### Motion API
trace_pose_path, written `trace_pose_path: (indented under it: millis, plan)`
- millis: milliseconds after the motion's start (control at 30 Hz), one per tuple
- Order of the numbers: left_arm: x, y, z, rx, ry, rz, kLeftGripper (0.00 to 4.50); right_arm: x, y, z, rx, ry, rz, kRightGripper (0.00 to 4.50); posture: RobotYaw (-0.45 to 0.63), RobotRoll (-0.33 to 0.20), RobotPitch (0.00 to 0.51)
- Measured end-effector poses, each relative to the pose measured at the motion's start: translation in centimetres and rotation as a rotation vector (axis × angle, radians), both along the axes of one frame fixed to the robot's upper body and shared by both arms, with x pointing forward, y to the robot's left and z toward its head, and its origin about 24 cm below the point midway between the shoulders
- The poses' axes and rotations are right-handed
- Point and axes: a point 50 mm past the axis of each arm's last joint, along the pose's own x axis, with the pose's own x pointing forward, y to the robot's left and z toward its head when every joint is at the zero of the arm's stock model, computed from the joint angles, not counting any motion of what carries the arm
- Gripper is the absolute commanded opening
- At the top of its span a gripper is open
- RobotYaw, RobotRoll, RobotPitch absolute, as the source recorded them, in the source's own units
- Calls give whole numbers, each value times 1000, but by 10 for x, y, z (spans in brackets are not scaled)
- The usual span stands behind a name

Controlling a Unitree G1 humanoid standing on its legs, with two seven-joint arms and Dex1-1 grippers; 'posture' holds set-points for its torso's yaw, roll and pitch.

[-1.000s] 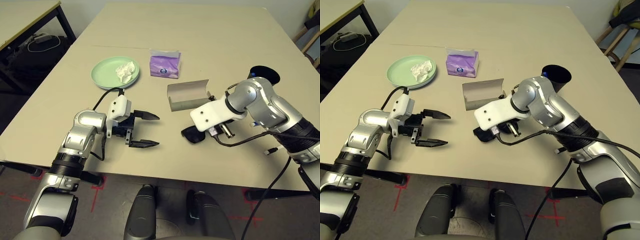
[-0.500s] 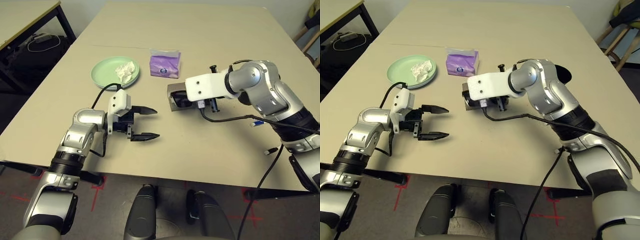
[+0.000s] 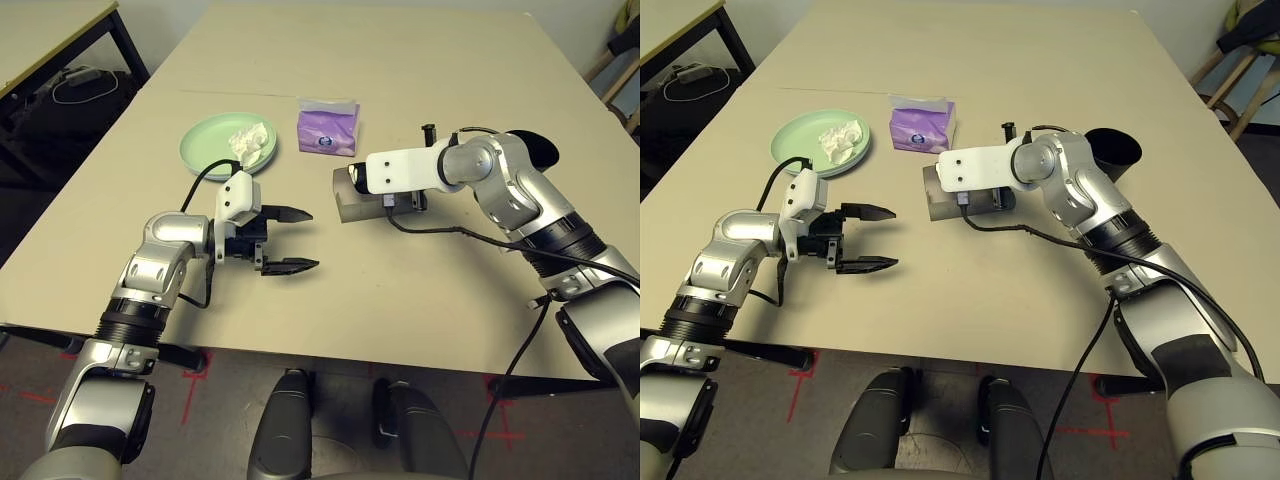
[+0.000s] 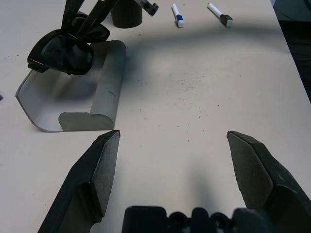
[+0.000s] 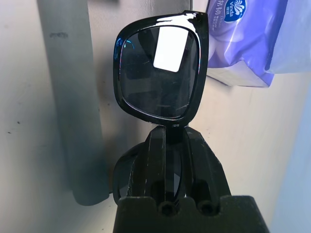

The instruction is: Organize and tidy the items on the table.

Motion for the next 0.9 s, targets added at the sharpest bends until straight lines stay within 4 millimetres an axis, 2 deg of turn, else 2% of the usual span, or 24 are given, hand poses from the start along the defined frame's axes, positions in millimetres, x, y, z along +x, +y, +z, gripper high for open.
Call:
trace_pose_path:
  millis: [567,900]
  plan:
    - [7,2,6,-106,-12,132,4500,3,12,-6,-11,-8,40,331,242,0,132]
    - [7,4,6,-131,10,142,4500,6,22,-6,-38,-13,58,331,247,0,130]
